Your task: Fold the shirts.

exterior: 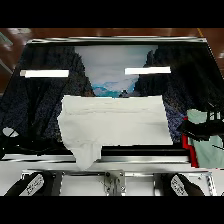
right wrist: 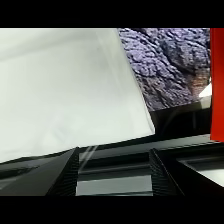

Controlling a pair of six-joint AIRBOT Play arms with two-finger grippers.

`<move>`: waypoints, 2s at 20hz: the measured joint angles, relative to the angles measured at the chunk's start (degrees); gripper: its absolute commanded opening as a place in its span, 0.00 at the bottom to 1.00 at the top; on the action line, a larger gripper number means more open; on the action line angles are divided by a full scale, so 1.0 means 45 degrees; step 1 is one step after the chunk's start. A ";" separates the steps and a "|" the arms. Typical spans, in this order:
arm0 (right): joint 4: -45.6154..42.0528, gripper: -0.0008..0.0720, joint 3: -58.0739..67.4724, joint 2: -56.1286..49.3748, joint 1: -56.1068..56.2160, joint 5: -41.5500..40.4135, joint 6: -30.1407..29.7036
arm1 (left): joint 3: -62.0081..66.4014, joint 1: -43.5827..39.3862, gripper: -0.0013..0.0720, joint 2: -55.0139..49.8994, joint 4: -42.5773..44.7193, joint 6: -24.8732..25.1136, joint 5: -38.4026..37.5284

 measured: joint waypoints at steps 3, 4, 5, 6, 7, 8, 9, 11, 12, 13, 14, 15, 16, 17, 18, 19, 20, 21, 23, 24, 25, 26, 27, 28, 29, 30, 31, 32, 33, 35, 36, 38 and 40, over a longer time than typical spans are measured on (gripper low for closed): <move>0.0053 0.79 -0.0010 -0.0005 0.0000 -0.0117 0.0092 | 0.0005 -0.0797 0.93 -0.0962 -0.1608 0.0335 0.0835; 0.0063 0.79 -0.0010 -0.0005 0.0000 -0.0180 0.0160 | 0.0005 -0.0986 0.93 -0.1248 -0.2098 0.0452 0.1020; 0.0068 0.79 -0.0010 -0.0005 0.0000 -0.0219 0.0272 | 0.0010 -0.1132 0.93 -0.1525 -0.2521 0.0559 0.1069; 0.0068 0.79 -0.0010 0.0000 0.0000 -0.0228 0.0359 | 0.0010 -0.1248 0.93 -0.1758 -0.2856 0.0636 0.1049; 0.0078 0.79 -0.0010 -0.0005 0.0000 -0.0296 0.0495 | 0.0010 -0.1326 0.93 -0.1919 -0.3075 0.0709 0.0967; 0.0107 0.79 -0.0010 0.0000 0.0000 -0.0296 0.0636 | 0.0010 -0.1375 0.93 -0.2030 -0.3191 0.0738 0.0792; 0.0131 0.79 -0.0010 -0.0005 0.0000 -0.0296 0.0719 | 0.0005 -0.1433 0.93 -0.2103 -0.3274 0.0782 0.0476; 0.0248 0.79 -0.0010 0.0000 0.0000 -0.0301 0.0952 | 0.0005 -0.1481 0.86 -0.2195 -0.3463 0.0835 -0.0160; 0.0321 0.79 -0.0010 -0.0005 0.0000 -0.0306 0.1039 | 0.0005 -0.1481 0.77 -0.2220 -0.3458 0.0855 -0.0457; 0.0393 0.79 -0.0010 -0.0005 0.0000 -0.0296 0.1127 | 0.0005 -0.1506 0.77 -0.2239 -0.3434 0.0860 -0.0646; 0.0461 0.79 -0.0010 0.0000 0.0000 -0.0301 0.1166 | 0.0000 -0.1506 0.77 -0.2259 -0.3419 0.0860 -0.0777; 0.0559 0.79 -0.0010 -0.0005 0.0000 -0.0296 0.1229 | -0.0005 -0.1511 0.77 -0.2273 -0.3400 0.0860 -0.0782; 0.0651 0.79 -0.0010 -0.0005 0.0000 -0.0296 0.1243 | -0.0029 -0.1525 0.77 -0.2283 -0.3415 0.0855 -0.0724; 0.0738 0.79 -0.0010 -0.0005 0.0000 -0.0291 0.1263 | -0.0049 -0.1525 0.77 -0.2288 -0.3483 0.0840 -0.0554; 0.0801 0.79 -0.0010 -0.0005 0.0000 -0.0287 0.1307 | -0.0078 -0.1525 0.77 -0.2302 -0.3594 0.0753 -0.0321; 0.0874 0.79 -0.0010 0.0000 0.0000 -0.0272 0.1311 | -0.0097 -0.1530 0.77 -0.2307 -0.3730 0.0724 -0.0146; 0.0918 0.79 -0.0010 0.0000 0.0000 -0.0257 0.1321 | -0.0121 -0.1549 0.77 -0.2307 -0.3842 0.0714 -0.0010; 0.0971 0.79 -0.0010 0.0000 0.0000 -0.0204 0.1326 | -0.0136 -0.1593 0.77 -0.2307 -0.3929 0.0695 0.0068; 0.1020 0.79 -0.0010 -0.0005 0.0000 -0.0175 0.1331 | -0.0155 -0.1661 0.77 -0.2307 -0.4056 0.0661 0.0102; 0.1030 0.79 -0.0010 -0.0005 0.0000 -0.0165 0.1331 | -0.0155 -0.1661 0.75 -0.2307 -0.4095 0.0651 -0.0019; 0.1039 0.79 -0.0010 -0.0005 0.0000 -0.0165 0.1331 | -0.0136 -0.1666 0.75 -0.2307 -0.4109 0.0622 -0.0238; 0.1054 0.79 -0.0010 -0.0005 0.0000 -0.0165 0.1331 | -0.0083 -0.1661 0.75 -0.2307 -0.4099 0.0617 -0.0563; 0.1054 0.79 -0.0010 -0.0005 0.0000 -0.0165 0.1331 | -0.0010 -0.1613 0.75 -0.2307 -0.4075 0.0627 -0.0957; 0.1054 0.79 -0.0010 -0.0005 0.0000 -0.0165 0.1331 | 0.0102 -0.1486 0.71 -0.2293 -0.3997 0.0685 -0.1481; 0.1049 0.79 -0.0010 -0.0005 0.0000 -0.0160 0.1331 | 0.0194 -0.1307 0.67 -0.2278 -0.3818 0.0748 -0.1962; 0.1049 0.79 -0.0010 -0.0005 0.0000 -0.0160 0.1331 | 0.0248 -0.1049 0.67 -0.2259 -0.3580 0.0816 -0.2365; 0.1044 0.79 -0.0010 0.0000 0.0000 -0.0160 0.1331 | 0.0243 -0.0767 0.68 -0.2249 -0.3342 0.0840 -0.2618; 0.1039 0.79 -0.0010 -0.0005 0.0000 -0.0155 0.1331 | 0.0180 -0.0520 0.78 -0.2234 -0.3220 0.0865 -0.2764; 0.1039 0.79 -0.0010 -0.0005 0.0000 -0.0155 0.1331 | 0.0136 -0.0350 0.87 -0.2234 -0.3055 0.0865 -0.2817; 0.1025 0.79 -0.0010 -0.0005 0.0000 -0.0165 0.1331 | 0.0053 -0.0170 0.87 -0.2234 -0.2885 0.0743 -0.2676; 0.1015 0.79 -0.0010 -0.0005 0.0000 -0.0175 0.1331 | 0.0024 -0.0165 0.87 -0.2234 -0.2827 0.0612 -0.2429; 0.0991 0.79 -0.0010 -0.0005 0.0000 -0.0219 0.1331 | 0.0000 -0.0379 0.86 -0.2244 -0.2788 0.0311 -0.1787; 0.0971 0.79 -0.0010 -0.0005 0.0000 -0.0301 0.1331 | -0.0019 -0.0865 0.86 -0.2327 -0.2895 0.0024 -0.1093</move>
